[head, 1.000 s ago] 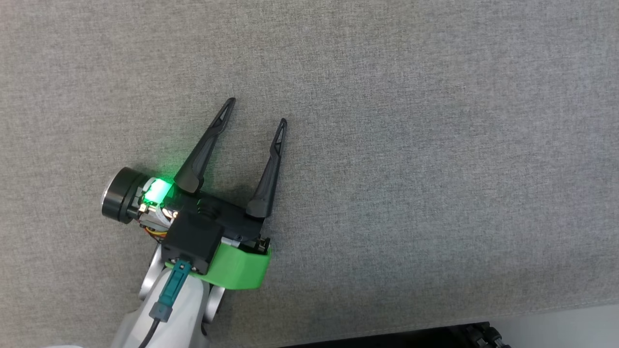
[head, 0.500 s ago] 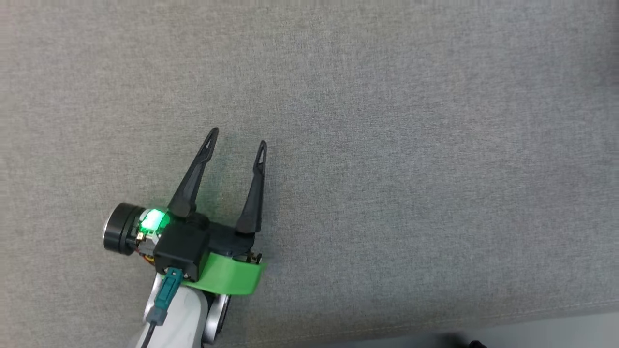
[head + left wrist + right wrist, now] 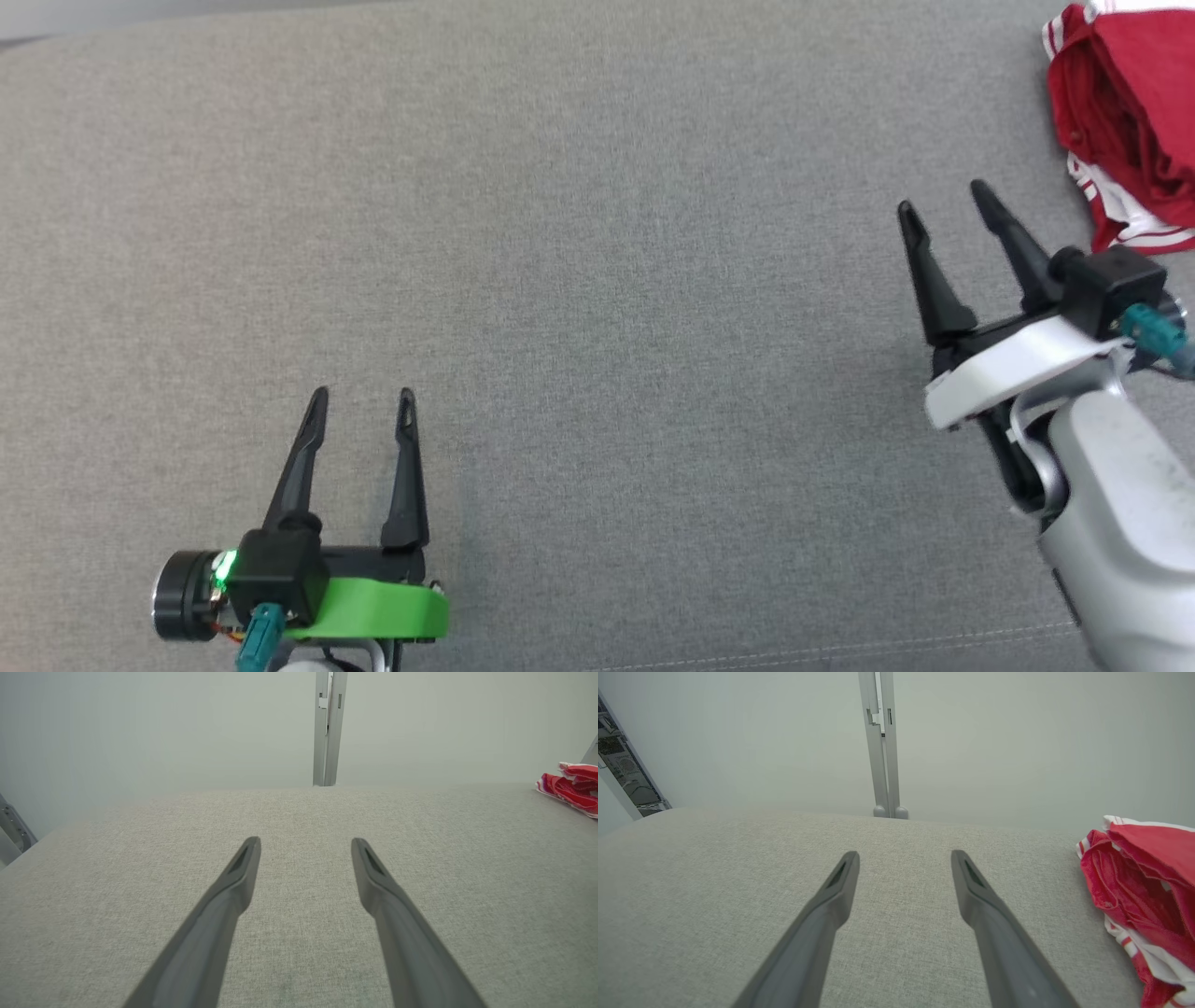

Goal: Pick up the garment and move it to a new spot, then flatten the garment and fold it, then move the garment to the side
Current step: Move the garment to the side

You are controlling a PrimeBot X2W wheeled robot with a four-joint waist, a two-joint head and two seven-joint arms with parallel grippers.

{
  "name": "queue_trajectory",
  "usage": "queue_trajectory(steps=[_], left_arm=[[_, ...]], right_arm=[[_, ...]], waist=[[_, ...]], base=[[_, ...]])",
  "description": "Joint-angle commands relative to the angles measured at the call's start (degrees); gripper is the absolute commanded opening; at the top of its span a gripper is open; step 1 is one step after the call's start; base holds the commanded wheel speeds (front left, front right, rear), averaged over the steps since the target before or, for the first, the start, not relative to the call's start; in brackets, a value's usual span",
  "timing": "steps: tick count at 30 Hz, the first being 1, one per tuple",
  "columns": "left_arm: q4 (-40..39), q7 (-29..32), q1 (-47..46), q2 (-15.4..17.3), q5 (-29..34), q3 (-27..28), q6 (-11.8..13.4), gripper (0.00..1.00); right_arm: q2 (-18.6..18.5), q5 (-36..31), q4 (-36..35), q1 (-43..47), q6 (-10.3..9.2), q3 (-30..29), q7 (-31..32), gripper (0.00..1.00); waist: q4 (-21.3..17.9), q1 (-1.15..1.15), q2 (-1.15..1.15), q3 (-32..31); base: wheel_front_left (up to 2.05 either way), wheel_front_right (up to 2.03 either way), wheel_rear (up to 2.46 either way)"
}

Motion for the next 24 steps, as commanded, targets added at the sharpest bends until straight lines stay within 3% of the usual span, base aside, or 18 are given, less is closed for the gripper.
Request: queue_trajectory(steps=[1,6,14,24], left_arm=[[-0.24,0.01,1.67,-0.06,-0.62,1.08,0.56,1.00],[-3.68,0.01,3.72,-0.20,-0.26,3.73,0.76,1.00],[-7.26,0.01,7.57,-0.22,-0.79,4.93,0.72,1.00],[-6.23,0.01,11.56,-0.22,0.48,4.58,-2.03,1.00]], right_arm=[[2.14,-1.82,-1.63,2.75,-0.08,-1.17,-0.19,1.00],[8.17,-5.61,-8.57,9.24,-0.07,-4.01,-0.19,1.00],[10.74,-9.02,-16.82,18.31,-0.07,-6.60,-0.17,1.00],[13.86,-9.64,-17.38,27.23,-0.07,-7.01,-0.17,1.00]], waist=[[0.64,0.00,0.00,-7.32],[0.30,0.00,0.00,-9.57],[-0.50,0.00,0.00,-12.55],[-1.50,0.00,0.00,-15.59]], base=[[0.00,0.00,0.00],[0.00,0.00,0.00],[0.00,0.00,0.00],[0.00,0.00,0.00]])
